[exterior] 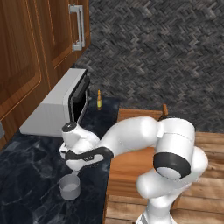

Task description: Pick the measuring cup from the drawer and place it on the counter.

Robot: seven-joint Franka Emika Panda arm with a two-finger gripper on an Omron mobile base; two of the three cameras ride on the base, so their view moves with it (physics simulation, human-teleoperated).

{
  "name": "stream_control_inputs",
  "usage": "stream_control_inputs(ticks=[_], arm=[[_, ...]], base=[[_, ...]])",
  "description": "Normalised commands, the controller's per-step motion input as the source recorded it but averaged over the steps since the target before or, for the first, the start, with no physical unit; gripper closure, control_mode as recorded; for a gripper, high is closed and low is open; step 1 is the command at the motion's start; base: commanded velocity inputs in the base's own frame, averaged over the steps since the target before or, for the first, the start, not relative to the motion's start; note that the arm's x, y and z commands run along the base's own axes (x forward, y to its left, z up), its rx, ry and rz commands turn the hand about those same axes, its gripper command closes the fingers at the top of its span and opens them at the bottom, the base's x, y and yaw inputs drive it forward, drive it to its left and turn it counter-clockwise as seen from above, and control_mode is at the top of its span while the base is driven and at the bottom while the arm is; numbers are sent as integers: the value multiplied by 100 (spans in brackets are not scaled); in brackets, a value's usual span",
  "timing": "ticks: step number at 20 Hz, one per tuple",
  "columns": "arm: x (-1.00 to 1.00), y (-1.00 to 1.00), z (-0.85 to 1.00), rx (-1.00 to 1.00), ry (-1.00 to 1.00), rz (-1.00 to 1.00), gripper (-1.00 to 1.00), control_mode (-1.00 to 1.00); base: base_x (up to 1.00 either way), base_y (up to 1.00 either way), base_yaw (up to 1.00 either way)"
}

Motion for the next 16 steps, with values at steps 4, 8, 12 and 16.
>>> stream_control_inputs(ticks=[4, 8, 12, 16], arm=[[0, -47, 100, 13, -15, 0, -100, -100], [0, -90, 100, 15, -9, 0, -100, -100], [-10, -100, 83, 23, -14, -15, -100, -100], [0, -98, 44, 17, -20, -34, -100, -100]], base=[[0, 0, 0], [0, 0, 0], [0, 0, 0], [0, 0, 0]])
